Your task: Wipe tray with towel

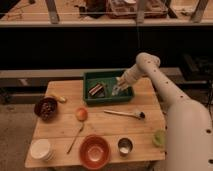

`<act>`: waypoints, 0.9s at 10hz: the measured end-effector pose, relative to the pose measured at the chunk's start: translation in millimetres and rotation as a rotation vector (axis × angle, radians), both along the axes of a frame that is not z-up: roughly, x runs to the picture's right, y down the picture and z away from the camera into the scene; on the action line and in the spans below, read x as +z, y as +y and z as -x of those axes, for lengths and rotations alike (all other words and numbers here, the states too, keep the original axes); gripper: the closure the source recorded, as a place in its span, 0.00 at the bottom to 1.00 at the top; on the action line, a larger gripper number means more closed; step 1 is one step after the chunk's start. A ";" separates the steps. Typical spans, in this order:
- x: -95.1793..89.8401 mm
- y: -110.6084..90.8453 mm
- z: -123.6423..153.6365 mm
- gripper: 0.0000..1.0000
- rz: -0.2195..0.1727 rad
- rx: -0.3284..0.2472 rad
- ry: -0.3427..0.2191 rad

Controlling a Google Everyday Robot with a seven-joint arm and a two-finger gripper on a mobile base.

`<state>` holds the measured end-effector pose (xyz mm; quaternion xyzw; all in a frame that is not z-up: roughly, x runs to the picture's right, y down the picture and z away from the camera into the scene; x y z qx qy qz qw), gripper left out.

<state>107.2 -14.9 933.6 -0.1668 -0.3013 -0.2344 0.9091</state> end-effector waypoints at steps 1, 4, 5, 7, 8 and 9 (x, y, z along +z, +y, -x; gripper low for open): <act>11.0 8.7 7.9 1.00 0.014 -0.013 -0.007; 17.1 10.4 14.9 1.00 0.011 -0.060 -0.010; 10.7 6.1 24.9 1.00 0.022 -0.118 -0.010; 10.6 5.6 23.6 1.00 0.041 -0.125 0.003; 10.5 3.9 12.2 1.00 0.049 -0.110 0.019; 10.9 -0.6 -1.7 1.00 0.048 -0.098 0.041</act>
